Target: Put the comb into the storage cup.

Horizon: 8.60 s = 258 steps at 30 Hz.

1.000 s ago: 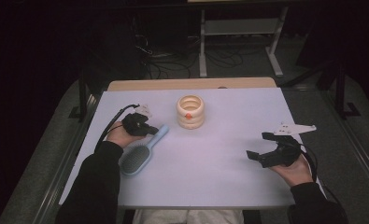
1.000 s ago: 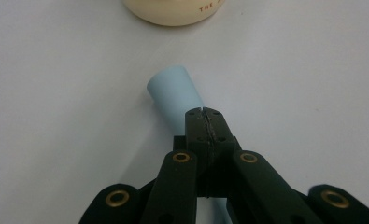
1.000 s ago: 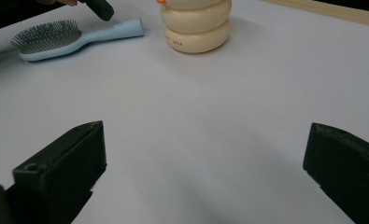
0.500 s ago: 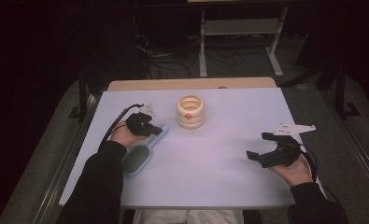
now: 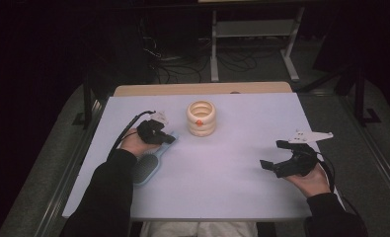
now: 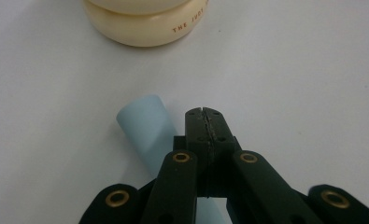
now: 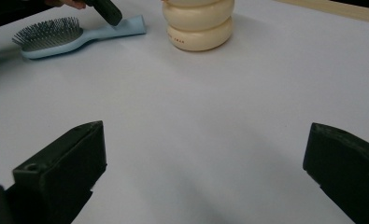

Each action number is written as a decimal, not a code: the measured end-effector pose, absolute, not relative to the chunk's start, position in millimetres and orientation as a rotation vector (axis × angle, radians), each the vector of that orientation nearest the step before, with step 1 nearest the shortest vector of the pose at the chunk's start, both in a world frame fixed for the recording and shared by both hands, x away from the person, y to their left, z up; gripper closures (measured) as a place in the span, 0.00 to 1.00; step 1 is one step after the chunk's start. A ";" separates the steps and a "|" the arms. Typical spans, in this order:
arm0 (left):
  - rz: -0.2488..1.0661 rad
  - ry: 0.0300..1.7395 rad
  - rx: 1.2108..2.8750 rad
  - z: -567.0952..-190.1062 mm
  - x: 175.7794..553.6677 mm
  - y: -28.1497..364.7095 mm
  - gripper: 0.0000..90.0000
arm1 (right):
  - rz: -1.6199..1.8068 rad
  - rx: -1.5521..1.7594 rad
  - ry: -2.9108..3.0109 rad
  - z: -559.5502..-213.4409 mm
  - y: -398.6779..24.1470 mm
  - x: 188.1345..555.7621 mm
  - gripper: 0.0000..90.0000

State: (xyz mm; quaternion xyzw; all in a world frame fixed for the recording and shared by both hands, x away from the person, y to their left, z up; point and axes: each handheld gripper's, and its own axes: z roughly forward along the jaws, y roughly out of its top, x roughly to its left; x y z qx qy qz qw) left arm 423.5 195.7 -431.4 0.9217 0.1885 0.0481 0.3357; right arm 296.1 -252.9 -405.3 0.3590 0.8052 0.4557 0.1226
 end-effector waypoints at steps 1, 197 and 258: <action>0.118 0.492 2.407 -432.1 424.0 195.1 1.00 | 1.329 1.048 2.350 -405.3 -252.8 296.1 0.00; 0.122 0.732 2.502 -435.4 317.0 363.3 0.25 | 1.298 1.070 2.393 -409.3 -248.9 296.4 0.00; 0.142 0.600 2.638 -434.6 325.5 339.4 0.79 | 1.293 1.072 2.398 -410.2 -249.7 297.3 0.00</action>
